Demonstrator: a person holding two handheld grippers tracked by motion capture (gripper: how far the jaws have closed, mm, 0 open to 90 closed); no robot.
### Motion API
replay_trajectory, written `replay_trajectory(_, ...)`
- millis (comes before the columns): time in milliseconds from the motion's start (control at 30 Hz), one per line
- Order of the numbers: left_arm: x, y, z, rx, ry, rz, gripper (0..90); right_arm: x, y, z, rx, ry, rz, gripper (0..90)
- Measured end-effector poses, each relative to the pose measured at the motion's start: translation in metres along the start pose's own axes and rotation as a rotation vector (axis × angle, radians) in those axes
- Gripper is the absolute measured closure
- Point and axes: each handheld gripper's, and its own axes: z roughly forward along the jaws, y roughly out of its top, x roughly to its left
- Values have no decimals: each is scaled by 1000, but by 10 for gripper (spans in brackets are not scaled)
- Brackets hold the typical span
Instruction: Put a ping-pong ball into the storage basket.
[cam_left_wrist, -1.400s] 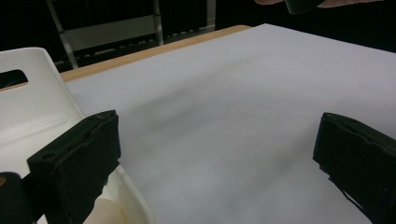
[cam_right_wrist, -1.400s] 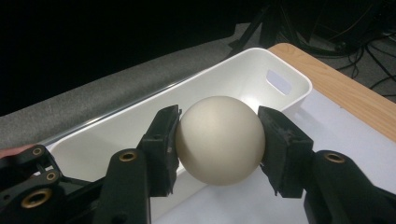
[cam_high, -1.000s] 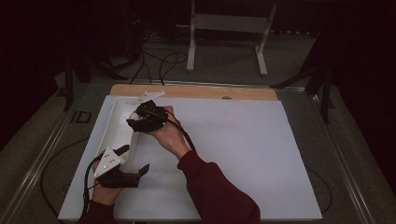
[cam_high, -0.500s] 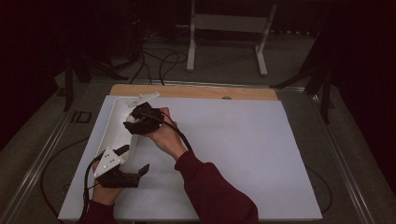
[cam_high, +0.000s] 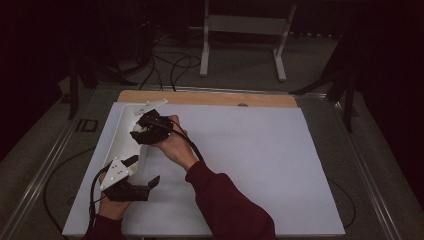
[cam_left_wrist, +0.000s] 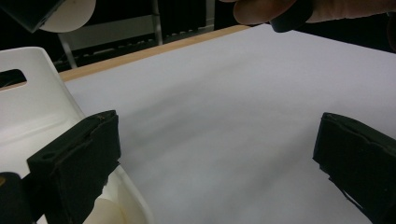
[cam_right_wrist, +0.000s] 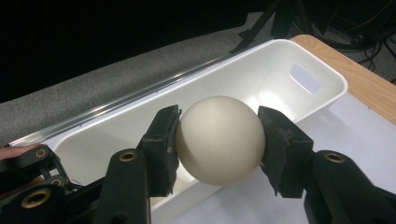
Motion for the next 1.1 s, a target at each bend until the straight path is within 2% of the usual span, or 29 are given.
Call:
replay_trajectory(967,0,0,0,-4,-6,-6,14,15,10,16,14,30,-44,501)
replay_trajectory(1100,1,0,0,-3,-5,-4,14,15,10,18,16,33,-38,501)
